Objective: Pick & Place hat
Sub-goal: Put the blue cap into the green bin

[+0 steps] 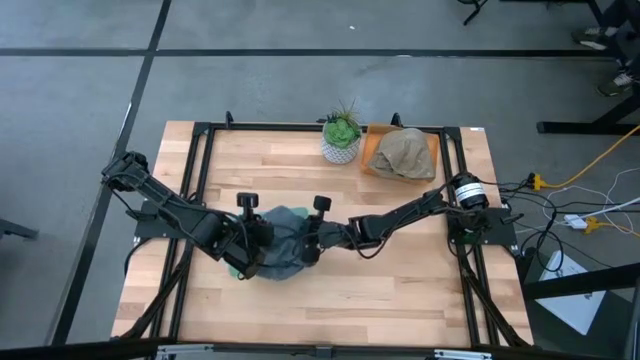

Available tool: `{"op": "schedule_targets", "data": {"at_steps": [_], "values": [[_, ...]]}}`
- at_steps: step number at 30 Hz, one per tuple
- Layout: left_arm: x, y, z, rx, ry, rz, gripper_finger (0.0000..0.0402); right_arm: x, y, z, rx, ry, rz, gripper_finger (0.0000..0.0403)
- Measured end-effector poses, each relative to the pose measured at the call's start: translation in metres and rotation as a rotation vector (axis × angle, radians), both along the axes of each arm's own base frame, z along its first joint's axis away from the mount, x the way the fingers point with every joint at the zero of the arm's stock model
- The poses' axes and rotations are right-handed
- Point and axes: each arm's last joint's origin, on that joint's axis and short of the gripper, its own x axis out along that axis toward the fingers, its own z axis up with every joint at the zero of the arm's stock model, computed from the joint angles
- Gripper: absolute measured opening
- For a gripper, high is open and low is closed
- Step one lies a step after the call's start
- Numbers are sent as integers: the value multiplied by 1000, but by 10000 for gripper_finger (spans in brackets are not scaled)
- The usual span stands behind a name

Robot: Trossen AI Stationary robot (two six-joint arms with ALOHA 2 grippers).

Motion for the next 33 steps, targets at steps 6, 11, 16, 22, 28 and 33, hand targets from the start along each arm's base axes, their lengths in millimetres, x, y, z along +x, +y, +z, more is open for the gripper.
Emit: {"op": "schedule_targets", "data": {"at_steps": [6, 11, 16, 22, 28, 33], "values": [[-1, 1, 0, 84, 67, -102, 6, 0, -9, -2, -51, 24, -76, 13], [-2, 4, 2, 219, 59, -114, 6, 2, -15, 1, -34, -8, -97, 13], [-2, 7, 15, 336, 16, -106, 5, 4, -16, 9, -78, -58, -110, 13], [-4, 8, 35, 374, 29, -139, 4, 3, -18, 14, -158, -68, -170, 12], [-6, 12, 36, 418, 125, -198, 5, 2, -19, 15, -166, -46, -170, 12], [-7, 15, 36, 452, 156, -214, 4, 1, -19, 16, -197, -29, -159, 12]]}}
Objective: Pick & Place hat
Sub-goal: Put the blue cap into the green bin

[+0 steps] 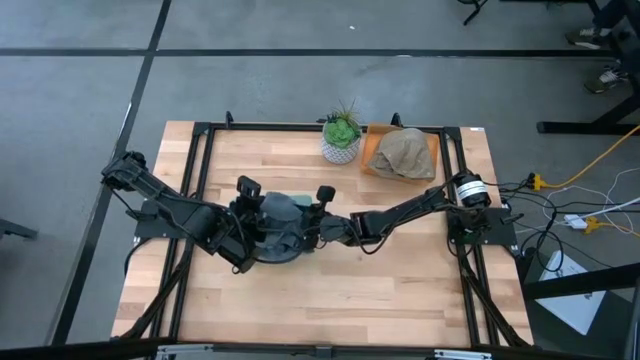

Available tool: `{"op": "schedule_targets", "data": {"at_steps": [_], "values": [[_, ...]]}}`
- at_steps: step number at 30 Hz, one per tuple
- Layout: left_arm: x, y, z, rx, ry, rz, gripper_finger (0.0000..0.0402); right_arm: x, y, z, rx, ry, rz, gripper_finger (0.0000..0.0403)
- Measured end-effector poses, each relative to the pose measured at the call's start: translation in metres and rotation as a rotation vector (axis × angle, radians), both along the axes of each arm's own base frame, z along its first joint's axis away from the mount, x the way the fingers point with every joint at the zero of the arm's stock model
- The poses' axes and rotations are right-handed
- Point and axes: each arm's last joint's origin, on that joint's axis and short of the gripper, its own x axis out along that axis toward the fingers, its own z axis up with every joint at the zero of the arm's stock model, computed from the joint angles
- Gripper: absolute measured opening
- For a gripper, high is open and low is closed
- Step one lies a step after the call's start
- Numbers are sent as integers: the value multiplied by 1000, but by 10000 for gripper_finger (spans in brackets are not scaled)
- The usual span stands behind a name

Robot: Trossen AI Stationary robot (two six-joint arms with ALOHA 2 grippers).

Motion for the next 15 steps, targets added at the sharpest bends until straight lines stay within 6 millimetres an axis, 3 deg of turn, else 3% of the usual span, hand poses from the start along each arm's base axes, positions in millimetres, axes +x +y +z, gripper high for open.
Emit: {"op": "schedule_targets", "data": {"at_steps": [6, 15], "values": [[1, 4, 0, 8, 11, 14, 4, -5, -2, 13, -69, 30, -14, 12], [5, 12, -2, -34, 41, 40, 3, -7, -16, 4, 43, 103, 10, 12]]}}
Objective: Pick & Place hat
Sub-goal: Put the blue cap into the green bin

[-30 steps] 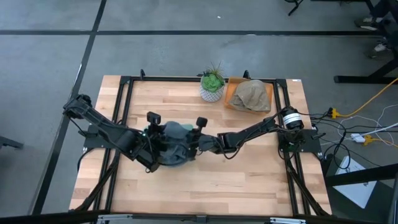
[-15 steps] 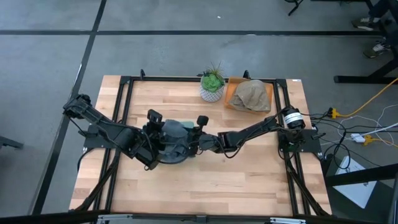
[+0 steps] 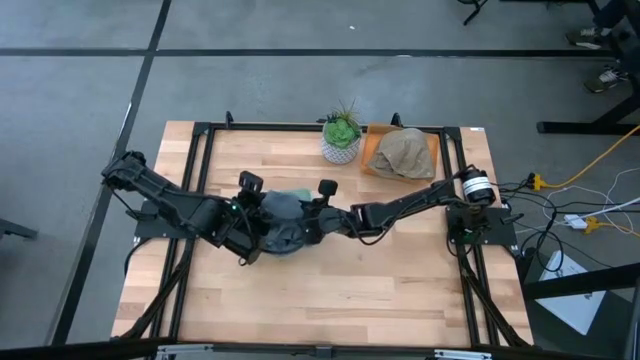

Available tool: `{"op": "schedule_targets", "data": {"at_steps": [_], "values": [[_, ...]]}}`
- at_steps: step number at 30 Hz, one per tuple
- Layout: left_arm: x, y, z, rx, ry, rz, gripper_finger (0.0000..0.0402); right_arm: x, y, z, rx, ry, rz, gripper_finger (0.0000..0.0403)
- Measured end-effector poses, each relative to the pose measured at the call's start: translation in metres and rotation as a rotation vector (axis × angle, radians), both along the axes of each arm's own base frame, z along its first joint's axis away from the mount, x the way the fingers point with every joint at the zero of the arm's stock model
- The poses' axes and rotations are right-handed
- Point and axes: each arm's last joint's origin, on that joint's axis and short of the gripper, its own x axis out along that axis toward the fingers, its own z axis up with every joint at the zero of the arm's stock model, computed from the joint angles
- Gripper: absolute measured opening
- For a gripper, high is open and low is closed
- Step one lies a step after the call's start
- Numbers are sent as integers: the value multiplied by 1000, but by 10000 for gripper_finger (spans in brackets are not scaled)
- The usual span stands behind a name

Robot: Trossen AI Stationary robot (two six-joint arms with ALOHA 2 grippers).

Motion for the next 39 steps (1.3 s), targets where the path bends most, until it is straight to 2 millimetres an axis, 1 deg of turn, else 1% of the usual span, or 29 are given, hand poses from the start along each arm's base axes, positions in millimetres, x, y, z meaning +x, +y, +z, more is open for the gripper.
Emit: {"op": "schedule_targets", "data": {"at_steps": [4, 12, 16, 20, 25, 29, 32, 39], "values": [[4, 3, -3, -35, 22, 21, 3, 0, 0, -1, 8, 7, 3, 12], [10, 0, -11, -42, 54, 25, 3, -2, 1, -5, 78, 23, 18, 12], [12, -1, -29, -53, 97, 5, 3, -2, 2, -6, 96, 30, 45, 12], [9, 1, -53, 3, 158, -7, 3, -3, 2, -9, 120, 47, 35, 12], [5, 4, -68, 82, 176, -3, 3, -5, 2, -11, 136, 71, 24, 12], [8, 3, -71, 91, 133, -4, 3, -5, 2, -12, 154, 68, 17, 12], [11, 2, -72, 65, 108, -8, 3, -6, 3, -13, 187, 62, 20, 19], [12, -2, -76, -50, 152, -14, 5, -7, 4, -17, 232, 84, 20, 47]]}}
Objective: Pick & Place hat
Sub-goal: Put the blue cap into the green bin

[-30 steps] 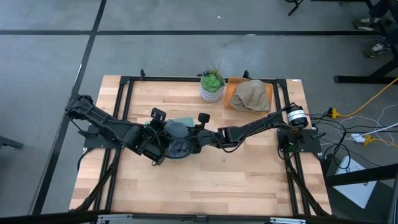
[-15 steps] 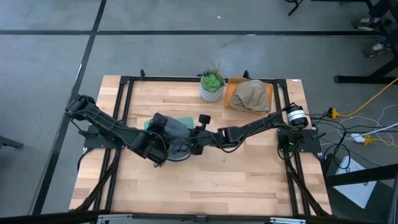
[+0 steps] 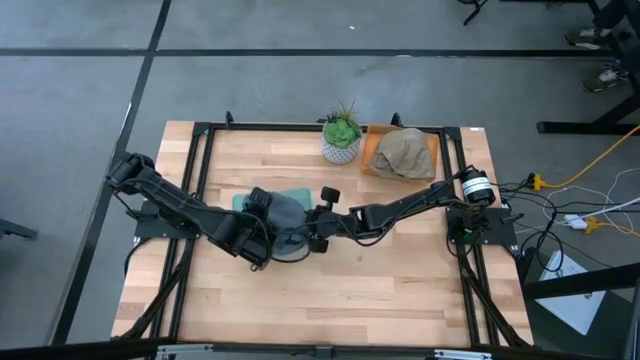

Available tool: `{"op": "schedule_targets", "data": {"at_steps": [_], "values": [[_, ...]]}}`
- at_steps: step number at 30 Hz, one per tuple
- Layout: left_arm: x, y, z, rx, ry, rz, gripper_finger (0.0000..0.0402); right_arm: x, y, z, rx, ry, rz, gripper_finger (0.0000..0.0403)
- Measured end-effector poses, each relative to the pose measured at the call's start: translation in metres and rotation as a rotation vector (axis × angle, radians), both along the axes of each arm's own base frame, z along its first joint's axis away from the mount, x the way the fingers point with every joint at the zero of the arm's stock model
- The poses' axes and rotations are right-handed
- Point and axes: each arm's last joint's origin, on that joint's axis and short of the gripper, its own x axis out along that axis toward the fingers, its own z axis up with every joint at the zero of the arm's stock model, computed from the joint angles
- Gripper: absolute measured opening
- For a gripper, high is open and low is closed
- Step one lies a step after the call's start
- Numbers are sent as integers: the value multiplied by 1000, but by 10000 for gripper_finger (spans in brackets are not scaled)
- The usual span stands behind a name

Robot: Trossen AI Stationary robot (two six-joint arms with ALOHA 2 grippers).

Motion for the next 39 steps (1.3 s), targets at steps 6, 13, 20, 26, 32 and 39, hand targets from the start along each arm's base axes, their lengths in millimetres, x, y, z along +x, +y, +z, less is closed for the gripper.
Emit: {"op": "schedule_targets", "data": {"at_steps": [6, 13, 20, 26, 32, 39], "values": [[5, -4, -12, -99, 84, 5, 11, 0, 2, -1, 63, 2, 47, 51], [12, -7, -21, -181, 95, 29, 24, -3, 3, -3, 134, 41, 72, 53], [19, -3, -22, -376, 36, 160, 94, -11, 5, 7, 206, 93, 141, 53], [18, 3, -16, -454, 1, 219, 170, -23, 5, 24, 242, 133, 190, 53], [16, 3, -3, -532, -74, 195, 225, -36, 4, 38, 270, 188, 226, 53], [16, -2, 15, -727, -204, 190, 242, -53, 5, 50, 256, 265, 235, 53]]}}
